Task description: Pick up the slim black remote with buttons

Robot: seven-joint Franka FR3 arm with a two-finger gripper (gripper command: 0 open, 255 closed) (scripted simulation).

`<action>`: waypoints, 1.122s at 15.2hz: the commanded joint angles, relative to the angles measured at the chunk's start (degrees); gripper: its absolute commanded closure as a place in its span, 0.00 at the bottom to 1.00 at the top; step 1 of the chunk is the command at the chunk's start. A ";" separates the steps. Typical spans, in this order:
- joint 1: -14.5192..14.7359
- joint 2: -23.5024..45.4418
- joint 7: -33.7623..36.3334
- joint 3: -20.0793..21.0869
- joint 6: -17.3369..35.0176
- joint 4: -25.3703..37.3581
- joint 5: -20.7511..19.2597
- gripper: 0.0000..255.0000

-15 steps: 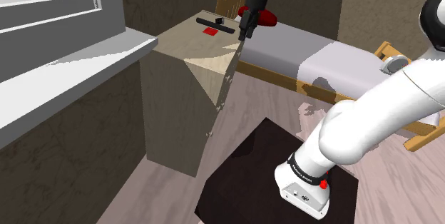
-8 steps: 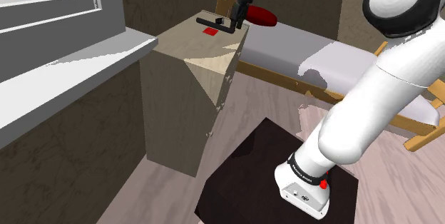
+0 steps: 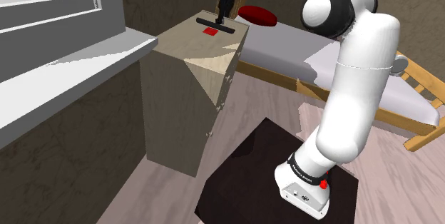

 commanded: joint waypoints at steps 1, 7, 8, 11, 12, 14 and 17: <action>-0.99 3.79 -0.81 0.18 -1.50 5.42 0.79 0.00; -0.18 2.13 -1.13 0.18 4.09 -1.84 0.38 0.00; -0.01 1.86 -1.22 0.18 5.46 -3.48 0.33 0.00; 0.01 1.87 -1.18 0.20 5.46 -3.46 0.33 1.00; 0.02 1.88 -1.17 0.20 5.44 -3.43 0.33 1.00; 0.08 1.79 -1.11 0.21 5.50 -3.58 0.31 1.00; 0.09 1.73 -1.10 0.21 5.46 -3.60 0.29 1.00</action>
